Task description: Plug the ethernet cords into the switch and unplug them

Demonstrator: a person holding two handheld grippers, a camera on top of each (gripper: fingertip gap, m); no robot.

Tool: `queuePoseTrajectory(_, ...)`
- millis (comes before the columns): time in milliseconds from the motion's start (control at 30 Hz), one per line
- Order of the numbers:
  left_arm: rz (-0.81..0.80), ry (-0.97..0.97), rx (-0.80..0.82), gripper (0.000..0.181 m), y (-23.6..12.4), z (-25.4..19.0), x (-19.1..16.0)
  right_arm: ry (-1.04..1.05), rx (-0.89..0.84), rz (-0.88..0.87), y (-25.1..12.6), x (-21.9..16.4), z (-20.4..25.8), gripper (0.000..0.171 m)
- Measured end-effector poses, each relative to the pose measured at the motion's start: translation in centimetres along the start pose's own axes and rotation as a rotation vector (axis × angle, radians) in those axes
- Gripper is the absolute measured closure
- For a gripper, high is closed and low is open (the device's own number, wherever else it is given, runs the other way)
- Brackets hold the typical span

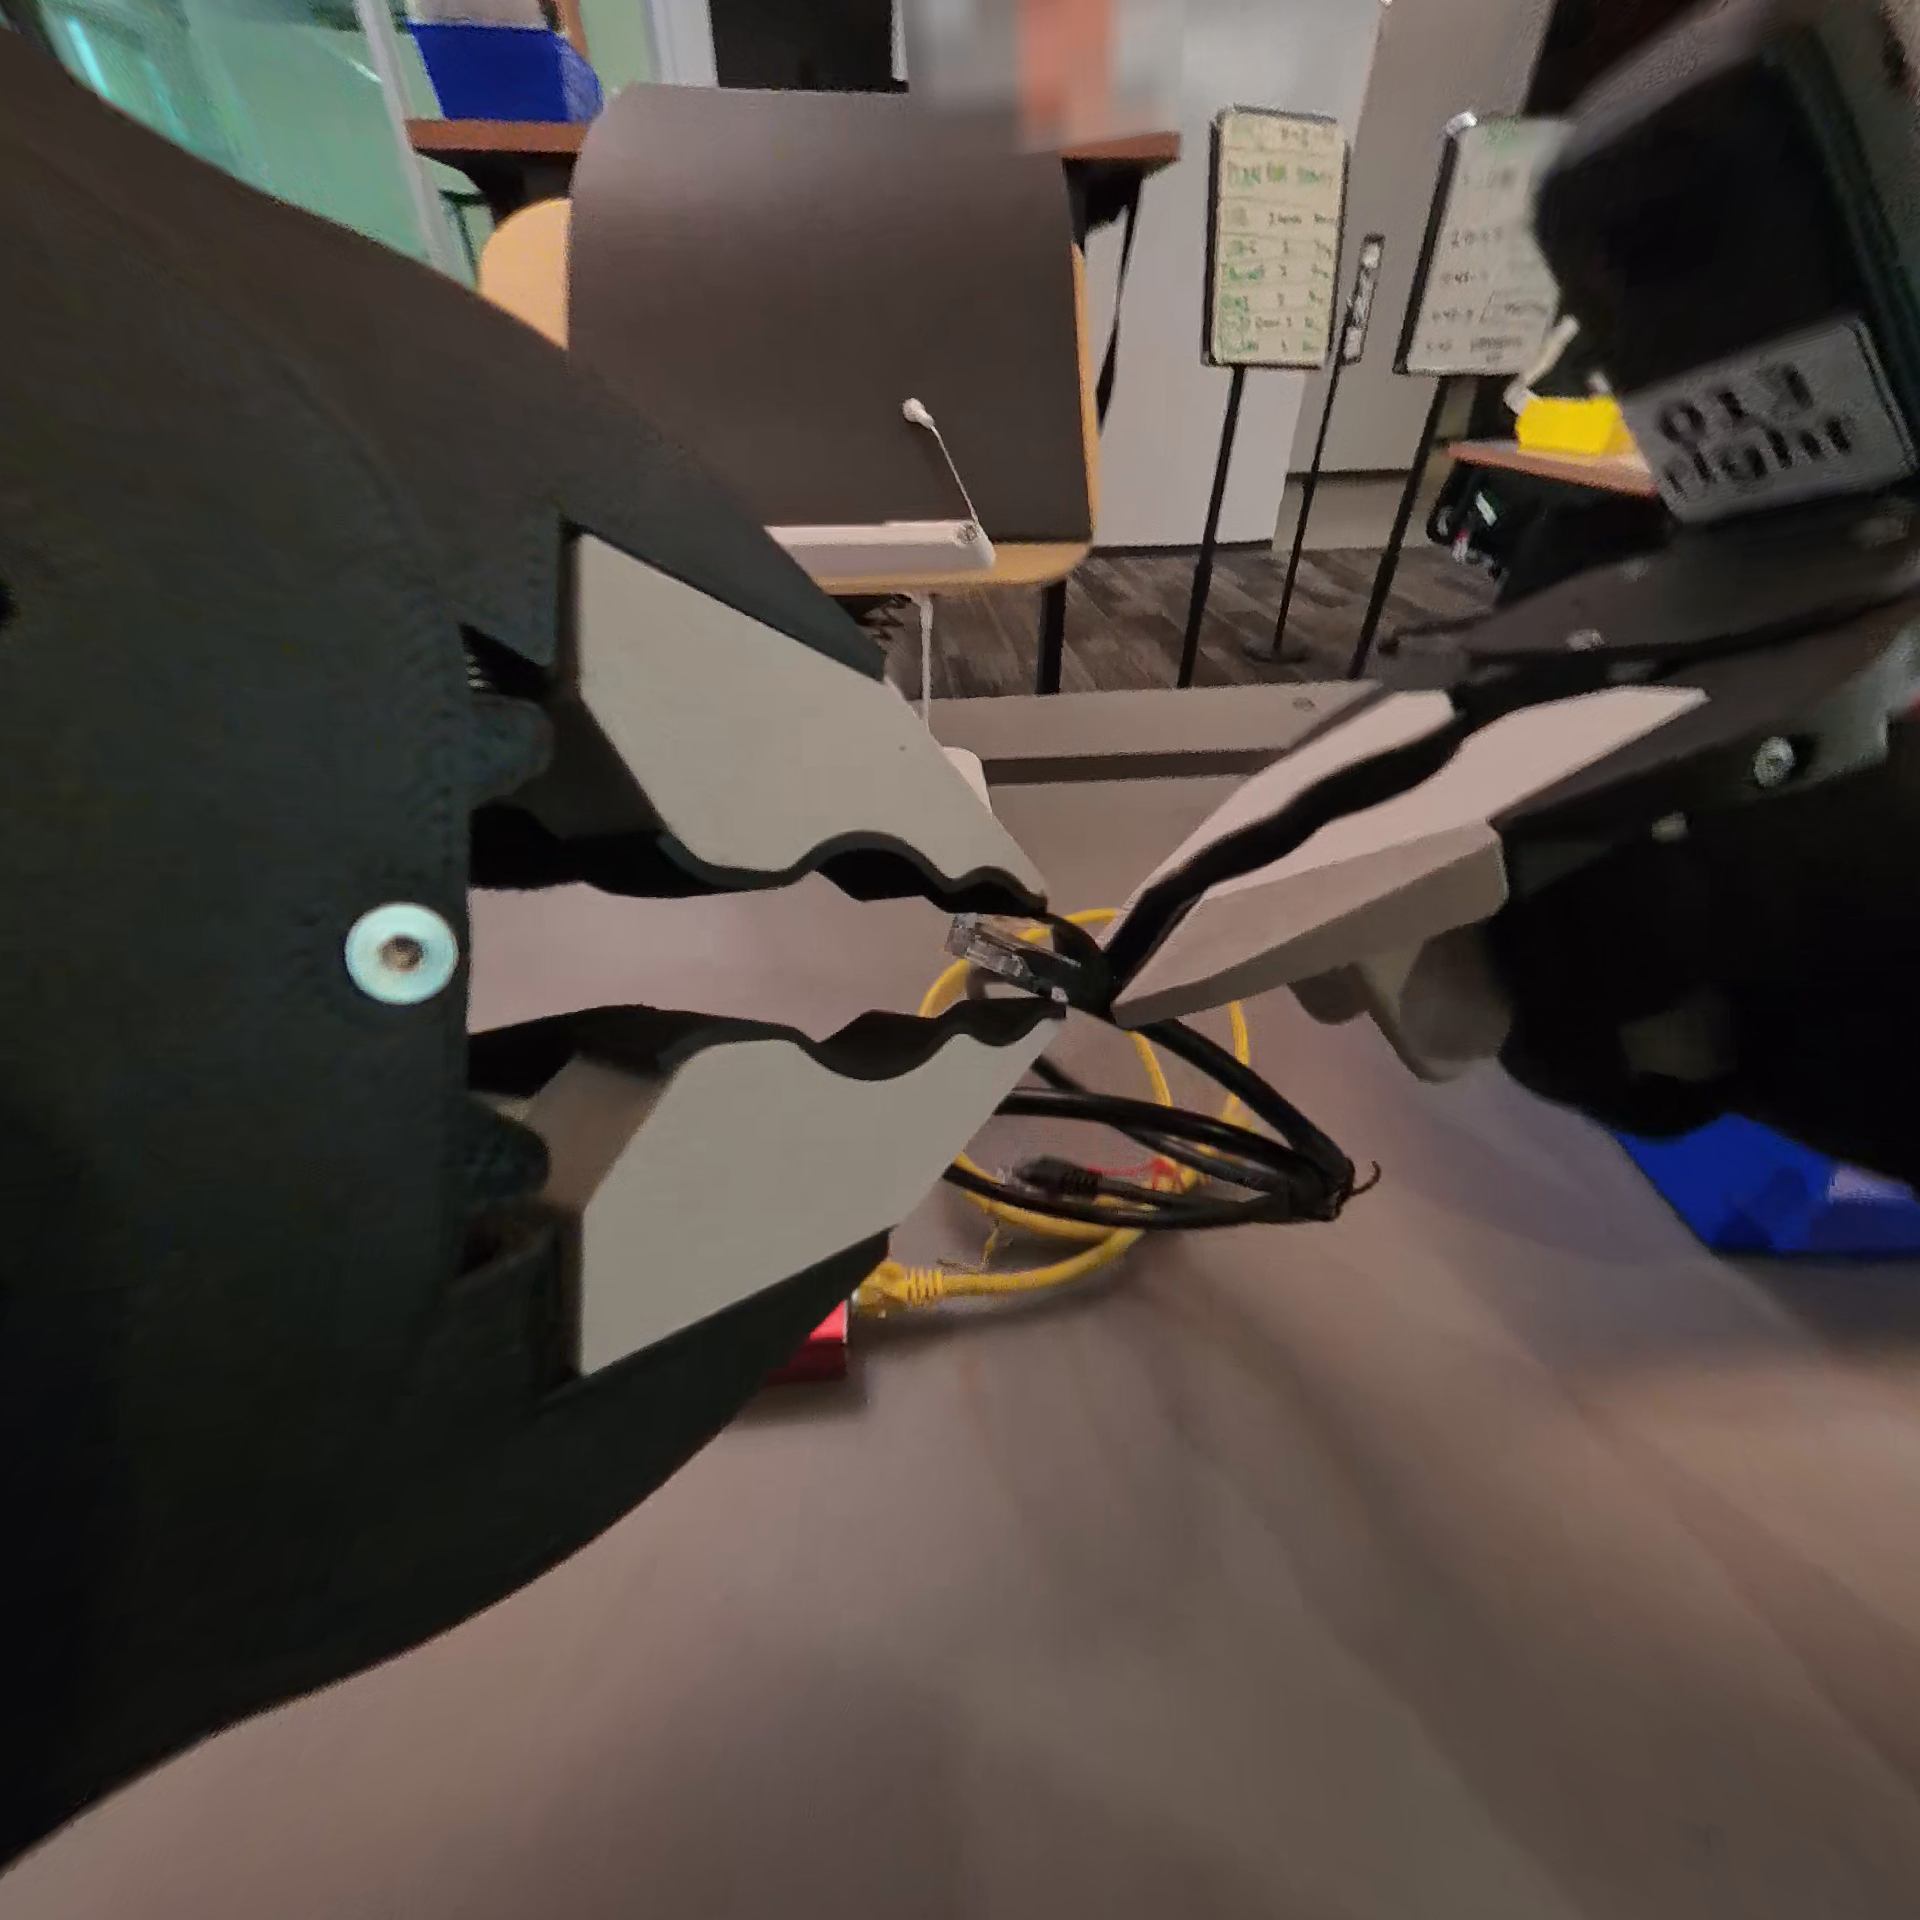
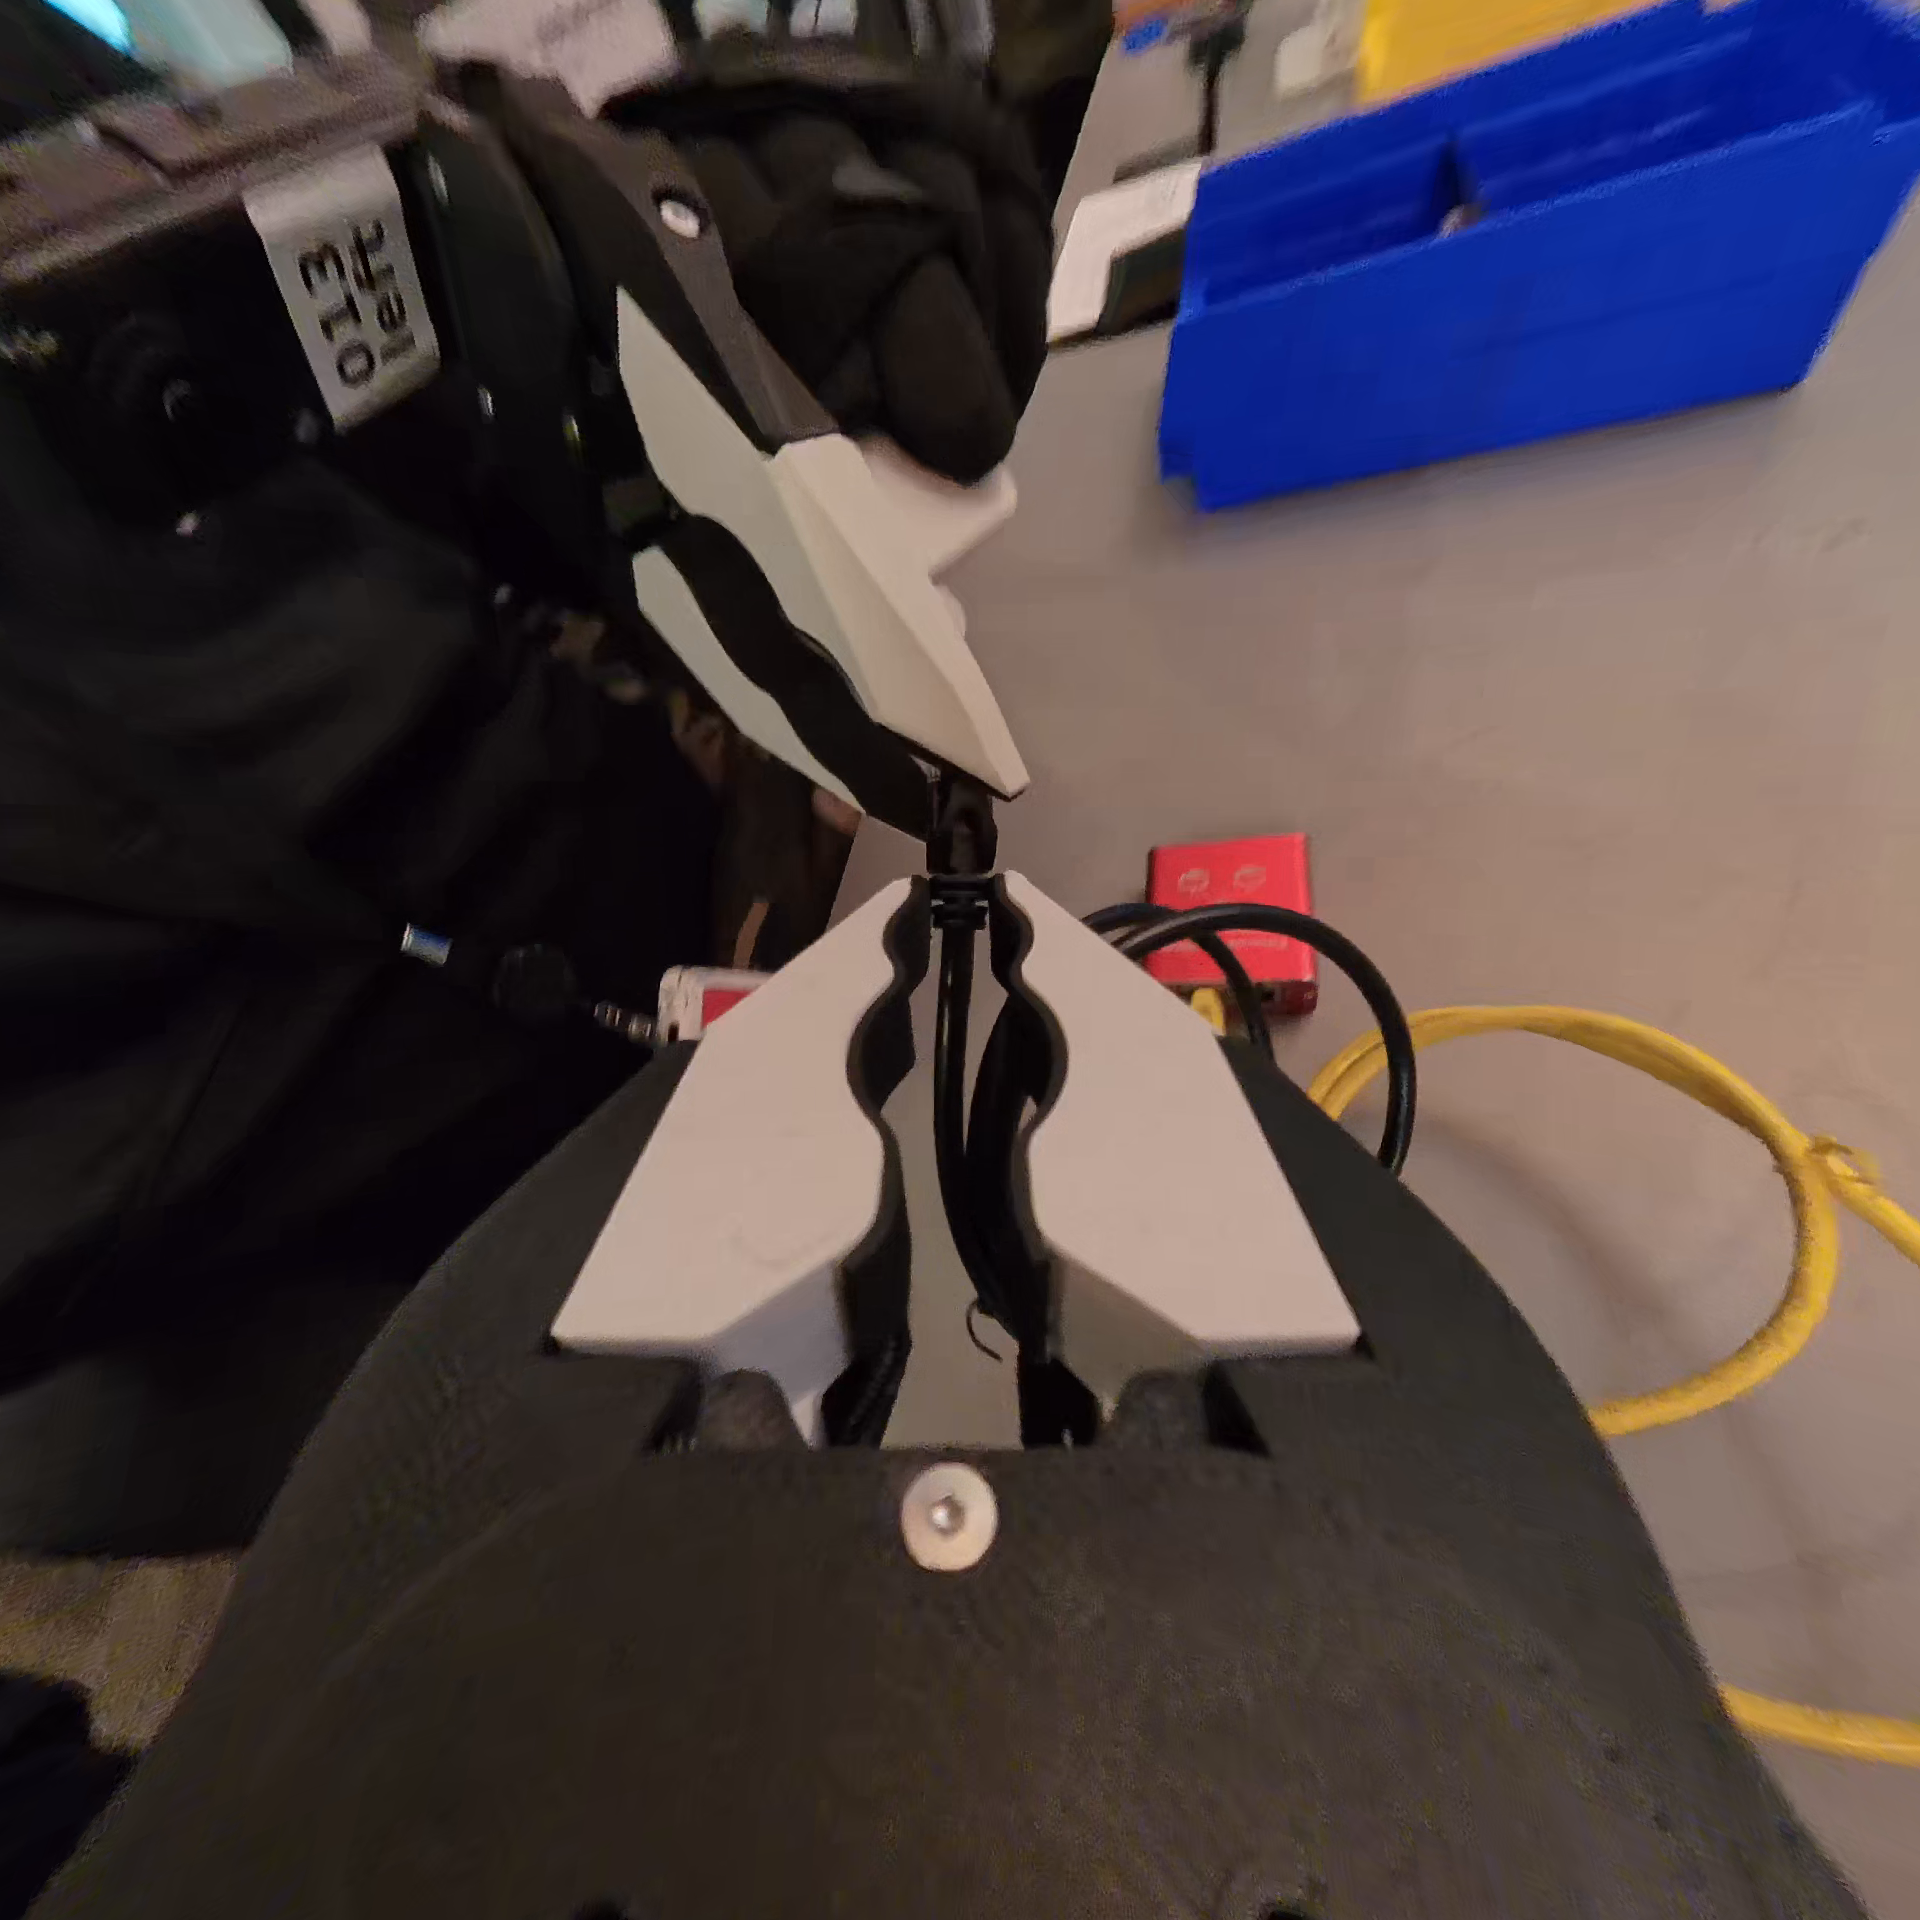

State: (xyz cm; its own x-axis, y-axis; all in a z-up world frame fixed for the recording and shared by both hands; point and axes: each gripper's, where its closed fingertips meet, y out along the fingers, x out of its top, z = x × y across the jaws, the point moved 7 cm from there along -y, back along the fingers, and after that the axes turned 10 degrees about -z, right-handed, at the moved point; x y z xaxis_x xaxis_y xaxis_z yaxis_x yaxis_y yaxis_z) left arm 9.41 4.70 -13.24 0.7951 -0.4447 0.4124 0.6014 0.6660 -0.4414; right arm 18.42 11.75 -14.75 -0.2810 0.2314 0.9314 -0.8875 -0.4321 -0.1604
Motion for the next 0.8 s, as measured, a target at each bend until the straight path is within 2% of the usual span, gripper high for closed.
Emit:
queuePoseTrajectory(67,-0.026,-0.043,0.043,0.168,-0.2,0.7,-0.1,0.024,-0.014,-0.108,-0.3,0.6,0.2,0.154)
queuePoseTrajectory(200,-0.089,-0.117,0.150,0.170,-0.8,2.0,0.5,-0.003,-0.057,-0.258,0.1,1.2,0.9,0.155)
queuePoseTrajectory(267,-0.095,-0.130,0.214,0.169,-0.9,2.5,0.8,0.010,-0.039,-0.366,0.2,1.5,1.1,0.148)
queuePoseTrajectory(400,-0.124,-0.113,0.312,0.169,-1.1,2.9,1.7,0.074,0.023,-0.591,-0.7,1.9,1.1,0.161)
queuePoseTrajectory(467,-0.121,-0.117,0.370,0.169,-1.1,2.9,2.1,0.120,0.066,-0.661,-0.6,1.9,1.0,0.161)
queuePoseTrajectory(800,-0.158,-0.147,0.454,0.168,-1.1,2.6,2.5,0.101,0.065,-0.658,-0.8,2.3,1.5,0.162)
